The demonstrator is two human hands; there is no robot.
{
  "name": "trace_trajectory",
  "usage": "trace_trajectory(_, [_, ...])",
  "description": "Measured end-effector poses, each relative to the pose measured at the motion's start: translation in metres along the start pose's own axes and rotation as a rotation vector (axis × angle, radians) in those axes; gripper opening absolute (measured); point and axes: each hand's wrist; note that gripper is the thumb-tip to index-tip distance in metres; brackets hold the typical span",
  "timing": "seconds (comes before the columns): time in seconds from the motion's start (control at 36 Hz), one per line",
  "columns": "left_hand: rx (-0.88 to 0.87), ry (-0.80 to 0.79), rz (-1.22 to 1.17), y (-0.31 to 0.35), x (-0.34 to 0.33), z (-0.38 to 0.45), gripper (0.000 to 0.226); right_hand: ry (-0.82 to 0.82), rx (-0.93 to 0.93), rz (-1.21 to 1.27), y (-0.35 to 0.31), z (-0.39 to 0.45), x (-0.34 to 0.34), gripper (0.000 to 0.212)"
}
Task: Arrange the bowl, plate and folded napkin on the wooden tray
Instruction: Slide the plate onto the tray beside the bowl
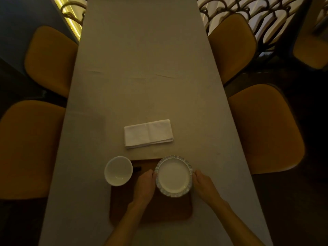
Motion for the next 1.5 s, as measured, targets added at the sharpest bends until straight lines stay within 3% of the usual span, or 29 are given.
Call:
trace_trajectory(0.22, [-0.010, -0.007, 0.038, -0.005, 0.003, 0.003, 0.037, -0.029, 0.028, -0.102, -0.004, 0.003, -0.007, 0.024])
trace_trajectory(0.39, [-0.023, -0.025, 0.049, -0.003, 0.002, 0.007, 0.040, -0.009, -0.051, 0.011, -0.005, 0.009, -0.004, 0.031])
trace_trajectory(0.92, [0.025, -0.058, 0.052, 0.004, 0.006, 0.007, 0.041, -0.054, -0.030, 0.032, -0.003, 0.015, 0.004, 0.029])
trace_trajectory(1.25, [0.007, 0.014, 0.105, 0.015, 0.025, -0.011, 0.035, 0.067, -0.058, -0.070, 0.000, 0.006, 0.031, 0.025])
trace_trajectory(1.5, [-0.137, 0.105, 0.183, 0.044, 0.048, -0.036, 0.039, 0.225, -0.053, -0.223, -0.021, -0.018, 0.058, 0.031])
Point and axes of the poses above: each hand's wrist, its own z-axis towards the middle knuckle, its own x-axis out of the back of the hand, y = z × x, and after that the axes turned 15 degrees about -z, right-handed
